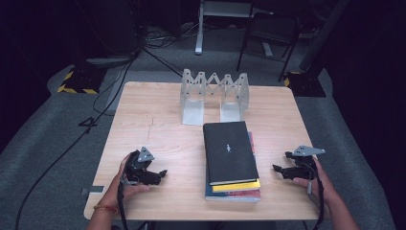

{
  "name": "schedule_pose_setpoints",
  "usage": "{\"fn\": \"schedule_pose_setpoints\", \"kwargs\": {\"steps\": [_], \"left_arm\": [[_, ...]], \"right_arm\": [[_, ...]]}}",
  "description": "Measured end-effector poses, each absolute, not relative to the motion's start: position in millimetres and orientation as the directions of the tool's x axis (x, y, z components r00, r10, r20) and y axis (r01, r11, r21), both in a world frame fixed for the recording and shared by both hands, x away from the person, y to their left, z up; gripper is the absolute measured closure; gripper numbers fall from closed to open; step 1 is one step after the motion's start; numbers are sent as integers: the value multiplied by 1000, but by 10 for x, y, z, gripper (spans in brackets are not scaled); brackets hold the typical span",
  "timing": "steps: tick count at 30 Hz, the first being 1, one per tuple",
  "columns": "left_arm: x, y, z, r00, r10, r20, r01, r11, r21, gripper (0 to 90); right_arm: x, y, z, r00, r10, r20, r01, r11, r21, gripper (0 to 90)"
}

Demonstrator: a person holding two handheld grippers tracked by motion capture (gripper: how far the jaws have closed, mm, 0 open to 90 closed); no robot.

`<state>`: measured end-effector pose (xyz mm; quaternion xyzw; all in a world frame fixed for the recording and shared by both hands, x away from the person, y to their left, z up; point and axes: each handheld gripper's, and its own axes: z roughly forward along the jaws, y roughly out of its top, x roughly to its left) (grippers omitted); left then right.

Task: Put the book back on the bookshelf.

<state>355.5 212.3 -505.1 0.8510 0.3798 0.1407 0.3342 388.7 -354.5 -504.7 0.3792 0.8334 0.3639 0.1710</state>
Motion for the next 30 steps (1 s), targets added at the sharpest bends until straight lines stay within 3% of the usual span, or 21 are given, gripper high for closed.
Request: {"fn": "schedule_pose_setpoints", "kwargs": {"steps": [13,14,21,26,30], "left_arm": [[3564,2160,-5052,700,714,-18,536,-508,675,68],[3566,2163,-5052,703,711,-19,533,-510,675,68],[3527,2166,-5051,695,718,-15,537,-505,676,71],[3489,2149,-5050,716,698,-6,516,-525,677,76],[3476,2128,-5052,718,696,-12,519,-523,676,73]], "right_arm": [[3890,-3545,-5007,-678,735,-12,507,479,717,239],[3886,-3547,-4985,-708,706,-6,489,497,717,301],[3773,-3459,-4676,-750,662,-4,407,466,786,343],[3544,-3185,-4445,-823,563,-72,292,529,797,431],[3435,-3062,-4349,-849,524,-64,268,533,802,501]]}}
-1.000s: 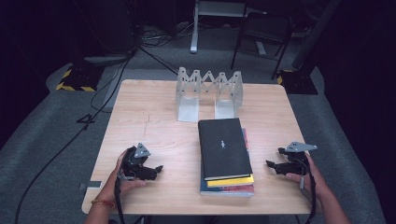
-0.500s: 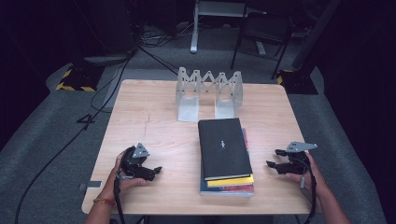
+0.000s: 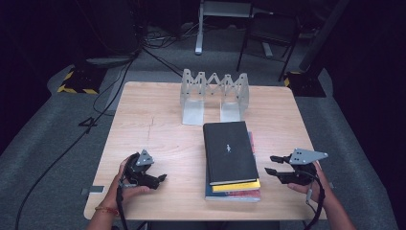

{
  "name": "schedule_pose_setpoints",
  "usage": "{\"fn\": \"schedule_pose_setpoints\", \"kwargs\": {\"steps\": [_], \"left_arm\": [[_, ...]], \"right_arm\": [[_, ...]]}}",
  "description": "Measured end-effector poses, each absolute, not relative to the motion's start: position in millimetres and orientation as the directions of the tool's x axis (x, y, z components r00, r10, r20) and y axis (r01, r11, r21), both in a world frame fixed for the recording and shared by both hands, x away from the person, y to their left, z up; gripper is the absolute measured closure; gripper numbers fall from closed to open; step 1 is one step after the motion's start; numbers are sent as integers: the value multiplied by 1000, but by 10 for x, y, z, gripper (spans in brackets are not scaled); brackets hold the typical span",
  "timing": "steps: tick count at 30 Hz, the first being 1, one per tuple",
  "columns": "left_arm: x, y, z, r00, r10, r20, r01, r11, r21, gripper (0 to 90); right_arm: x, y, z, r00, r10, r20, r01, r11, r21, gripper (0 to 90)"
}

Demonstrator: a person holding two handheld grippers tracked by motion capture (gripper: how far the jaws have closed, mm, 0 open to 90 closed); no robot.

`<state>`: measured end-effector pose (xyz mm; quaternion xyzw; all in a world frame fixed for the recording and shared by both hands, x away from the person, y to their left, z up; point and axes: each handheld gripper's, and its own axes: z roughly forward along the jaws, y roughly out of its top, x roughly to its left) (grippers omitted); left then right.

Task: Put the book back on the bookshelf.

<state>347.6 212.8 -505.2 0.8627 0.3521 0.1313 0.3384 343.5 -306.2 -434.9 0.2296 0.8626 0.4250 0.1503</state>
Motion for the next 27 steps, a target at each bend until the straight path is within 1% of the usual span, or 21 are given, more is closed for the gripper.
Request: {"fn": "schedule_pose_setpoints", "kwargs": {"steps": [2,5,6,7,8,14,17,18,24,27], "left_arm": [[3474,2119,-5055,713,701,-11,520,-518,679,72],[3468,2109,-5054,710,704,-13,524,-515,678,72],[3462,2098,-5053,706,708,-12,527,-514,677,72],[3462,2098,-5053,706,708,-12,527,-514,677,72],[3453,2082,-5052,701,713,-8,529,-512,677,72],[3465,2055,-5052,705,709,-16,532,-513,674,65],[3475,2053,-5052,709,705,-17,528,-515,675,65],[3486,2055,-5054,717,696,-17,521,-520,676,65],[3497,2056,-5052,721,692,-17,520,-524,674,65],[3495,2054,-5050,719,694,-16,521,-524,673,65]], "right_arm": [[3381,-3009,-4298,-868,493,-60,256,547,797,520],[3345,-2969,-4257,-872,487,-39,263,537,802,499],[3307,-2924,-4225,-877,477,-55,250,551,796,431],[3307,-2924,-4225,-877,477,-55,250,551,796,431],[3280,-2896,-4207,-890,453,-52,239,561,793,383],[3262,-2823,-4231,-915,404,-23,236,580,780,368],[3272,-2754,-4293,-917,398,-26,242,607,757,368],[3295,-2712,-4353,-920,392,-9,253,614,748,361],[3317,-2658,-4367,-921,389,18,264,590,763,320],[3336,-2663,-4346,-915,400,59,291,550,783,305]]}}
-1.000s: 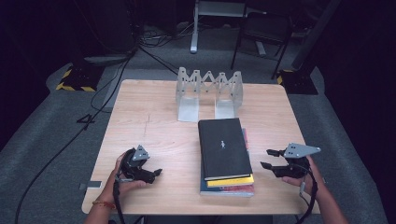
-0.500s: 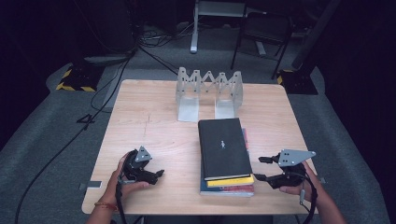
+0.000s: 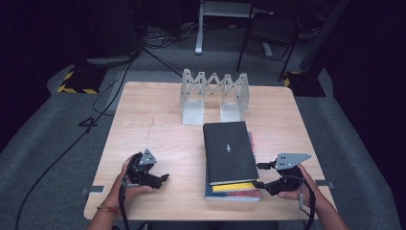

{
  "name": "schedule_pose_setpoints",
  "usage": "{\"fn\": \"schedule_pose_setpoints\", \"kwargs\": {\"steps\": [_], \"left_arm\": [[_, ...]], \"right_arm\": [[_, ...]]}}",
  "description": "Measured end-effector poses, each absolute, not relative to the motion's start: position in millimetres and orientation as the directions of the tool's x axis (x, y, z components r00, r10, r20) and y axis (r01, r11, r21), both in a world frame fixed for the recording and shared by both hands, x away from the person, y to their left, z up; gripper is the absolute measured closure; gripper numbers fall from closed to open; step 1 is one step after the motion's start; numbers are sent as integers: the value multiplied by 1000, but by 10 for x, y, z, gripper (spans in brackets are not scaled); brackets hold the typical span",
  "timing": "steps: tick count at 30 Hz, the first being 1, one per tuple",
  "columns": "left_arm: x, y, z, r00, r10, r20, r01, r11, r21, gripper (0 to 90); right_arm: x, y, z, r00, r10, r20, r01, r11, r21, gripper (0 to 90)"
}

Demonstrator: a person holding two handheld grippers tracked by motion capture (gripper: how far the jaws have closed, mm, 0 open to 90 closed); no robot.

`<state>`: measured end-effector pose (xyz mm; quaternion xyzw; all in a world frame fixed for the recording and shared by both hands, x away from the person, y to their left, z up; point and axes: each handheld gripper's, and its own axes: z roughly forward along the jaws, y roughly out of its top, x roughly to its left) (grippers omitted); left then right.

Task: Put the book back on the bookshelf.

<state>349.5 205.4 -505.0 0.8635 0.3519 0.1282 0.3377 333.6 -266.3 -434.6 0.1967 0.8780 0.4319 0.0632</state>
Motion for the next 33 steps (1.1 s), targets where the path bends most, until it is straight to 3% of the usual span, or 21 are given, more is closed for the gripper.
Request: {"fn": "schedule_pose_setpoints", "kwargs": {"steps": [7,16,20,24,28,33], "left_arm": [[3496,2027,-5053,713,701,-14,522,-518,678,72],[3513,1935,-5041,703,711,-9,532,-517,670,76],[3537,1888,-5020,696,718,-27,541,-500,677,166],[3586,1832,-4993,700,713,-51,544,-484,686,190],[3661,1690,-4925,726,686,-41,508,-495,705,197],[3778,1516,-4862,742,669,-40,482,-492,725,209]], "right_arm": [[3366,-2565,-4299,-899,430,88,329,529,782,255],[3364,-2531,-4134,-895,432,112,342,502,794,258],[3444,-2537,-4100,-892,430,144,367,501,784,239],[3494,-2562,-4061,-892,419,171,383,497,779,239],[3521,-2597,-3996,-857,494,148,396,447,802,253],[3628,-2478,-4097,-842,523,130,413,471,780,240]]}}
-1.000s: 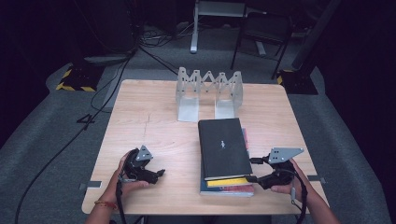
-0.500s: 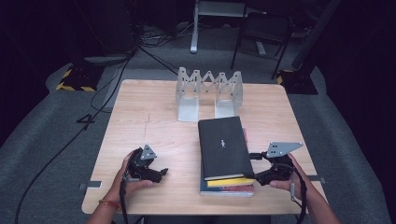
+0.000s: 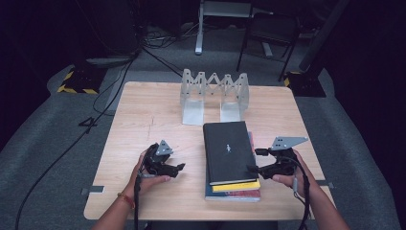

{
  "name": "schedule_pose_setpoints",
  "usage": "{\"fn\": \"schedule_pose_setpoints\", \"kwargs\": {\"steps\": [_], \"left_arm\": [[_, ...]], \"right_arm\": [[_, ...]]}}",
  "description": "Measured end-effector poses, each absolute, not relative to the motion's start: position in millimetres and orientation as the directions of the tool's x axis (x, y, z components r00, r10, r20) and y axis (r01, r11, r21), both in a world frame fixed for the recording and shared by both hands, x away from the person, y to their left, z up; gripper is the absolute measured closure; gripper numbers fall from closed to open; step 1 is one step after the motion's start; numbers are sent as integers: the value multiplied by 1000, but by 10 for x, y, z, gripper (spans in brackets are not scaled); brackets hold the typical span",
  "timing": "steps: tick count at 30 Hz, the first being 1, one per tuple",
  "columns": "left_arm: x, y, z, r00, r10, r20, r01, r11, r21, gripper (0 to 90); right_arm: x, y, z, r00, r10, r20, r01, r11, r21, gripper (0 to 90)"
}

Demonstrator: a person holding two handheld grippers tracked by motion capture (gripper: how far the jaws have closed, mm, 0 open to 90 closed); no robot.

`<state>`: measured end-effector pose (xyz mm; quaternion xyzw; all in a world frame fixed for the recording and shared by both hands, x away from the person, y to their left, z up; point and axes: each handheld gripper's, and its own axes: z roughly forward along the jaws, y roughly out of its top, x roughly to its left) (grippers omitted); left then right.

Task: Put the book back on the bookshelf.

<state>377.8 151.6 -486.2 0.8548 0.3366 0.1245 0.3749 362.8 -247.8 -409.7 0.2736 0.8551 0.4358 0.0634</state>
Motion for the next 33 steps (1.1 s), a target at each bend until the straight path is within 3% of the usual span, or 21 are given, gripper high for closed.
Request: {"fn": "schedule_pose_setpoints", "kwargs": {"steps": [6,12,30,33], "left_arm": [[3978,1310,-4794,745,666,-39,466,-477,745,223],[4156,1103,-4795,753,658,19,428,-512,744,237],[4480,901,-4757,722,692,8,431,-460,776,302],[4573,925,-4788,707,706,-43,464,-418,781,311]], "right_arm": [[3811,-2380,-4191,-839,519,161,434,460,775,100],[3997,-2329,-4273,-828,501,251,496,446,745,8],[4023,-2237,-4221,-840,503,204,465,471,750,50],[4019,-2257,-4229,-844,495,207,454,454,767,74]]}}
